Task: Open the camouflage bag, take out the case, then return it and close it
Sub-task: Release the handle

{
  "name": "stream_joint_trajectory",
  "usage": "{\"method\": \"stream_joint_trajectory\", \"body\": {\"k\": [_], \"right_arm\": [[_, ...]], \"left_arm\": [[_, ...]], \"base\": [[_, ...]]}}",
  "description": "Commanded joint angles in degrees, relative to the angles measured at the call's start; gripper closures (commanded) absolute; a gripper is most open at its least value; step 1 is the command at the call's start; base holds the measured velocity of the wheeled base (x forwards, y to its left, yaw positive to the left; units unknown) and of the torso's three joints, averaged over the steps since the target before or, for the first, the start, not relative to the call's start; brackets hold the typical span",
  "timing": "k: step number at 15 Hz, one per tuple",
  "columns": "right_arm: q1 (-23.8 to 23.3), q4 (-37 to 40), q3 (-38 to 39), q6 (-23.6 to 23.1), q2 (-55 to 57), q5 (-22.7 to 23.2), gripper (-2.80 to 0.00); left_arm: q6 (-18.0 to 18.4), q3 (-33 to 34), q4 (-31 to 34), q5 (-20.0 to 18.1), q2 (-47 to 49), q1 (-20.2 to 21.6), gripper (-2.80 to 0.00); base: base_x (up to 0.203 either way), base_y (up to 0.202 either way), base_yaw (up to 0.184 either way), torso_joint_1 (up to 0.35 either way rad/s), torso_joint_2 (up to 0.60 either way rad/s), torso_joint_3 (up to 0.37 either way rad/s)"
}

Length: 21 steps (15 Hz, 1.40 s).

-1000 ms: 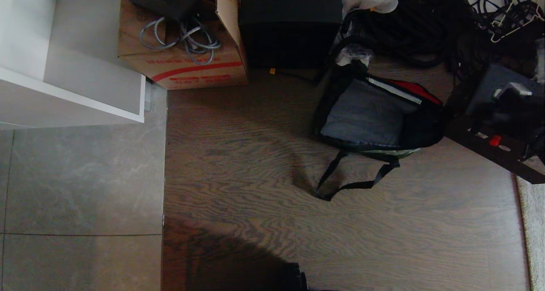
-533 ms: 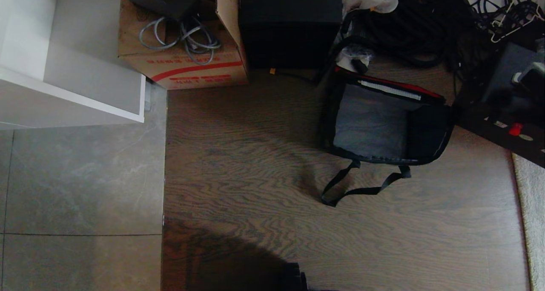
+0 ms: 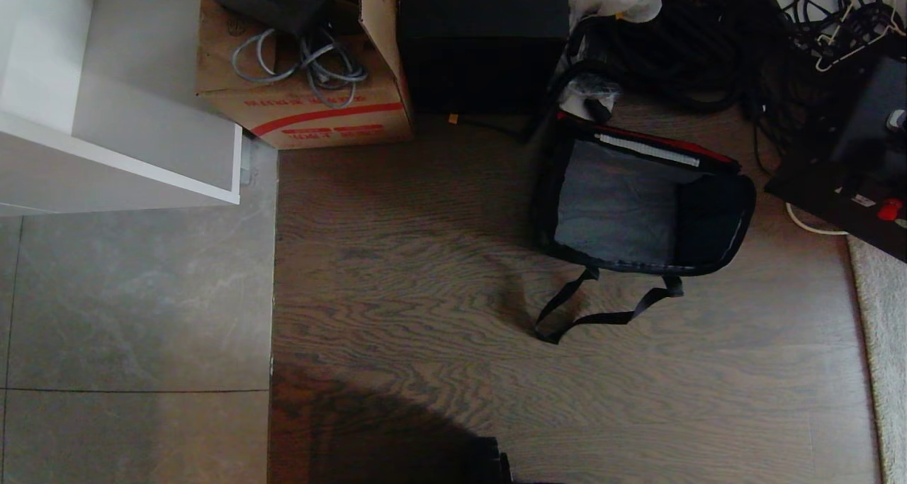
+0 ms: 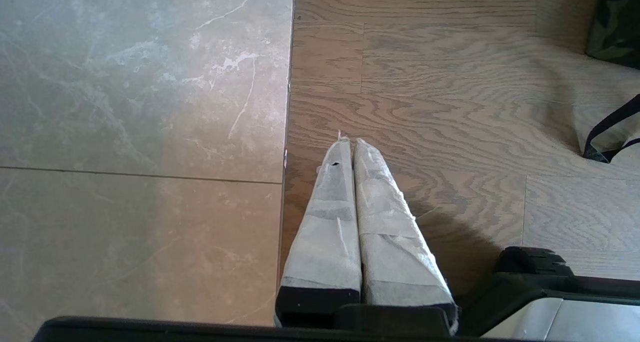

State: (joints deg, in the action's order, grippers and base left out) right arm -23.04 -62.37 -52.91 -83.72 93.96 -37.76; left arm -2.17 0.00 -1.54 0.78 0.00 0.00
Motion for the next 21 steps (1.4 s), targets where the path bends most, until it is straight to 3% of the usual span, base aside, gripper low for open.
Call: {"method": "stream_joint_trajectory", "body": {"k": [1, 6, 11, 17, 21], "right_arm": [[-0.2, -0.2, -1.8, -0.4, 4.3, -0.1, 0.00], [0.3, -1.7, -5.6, 0.4, 14.1, -0.1, 0.00], [5.2, -1.7, -9.7, 2.7, 21.3, -0.2, 0.00], [10.0, 5.2, -10.1, 5.4, 19.1, -0.7, 0.00], [16.9, 6.8, -10.2, 6.3, 16.4, -6.0, 0.00]], "left_arm": [[0.0, 0.4, 0.0, 0.0, 0.0, -0.1, 0.00], [0.0, 0.4, 0.0, 0.0, 0.0, 0.0, 0.00], [0.0, 0.4, 0.0, 0.0, 0.0, 0.0, 0.00], [0.0, 0.4, 0.0, 0.1, 0.0, 0.0, 0.00], [0.0, 0.4, 0.0, 0.1, 0.0, 0.0, 0.00]], "base": [[0.000, 0.000, 0.000, 0.000, 0.00, 0.000], [0.000, 0.000, 0.000, 0.000, 0.00, 0.000], [0.000, 0.000, 0.000, 0.000, 0.00, 0.000], [0.000, 0.000, 0.000, 0.000, 0.00, 0.000], [0.000, 0.000, 0.000, 0.000, 0.00, 0.000]]}}
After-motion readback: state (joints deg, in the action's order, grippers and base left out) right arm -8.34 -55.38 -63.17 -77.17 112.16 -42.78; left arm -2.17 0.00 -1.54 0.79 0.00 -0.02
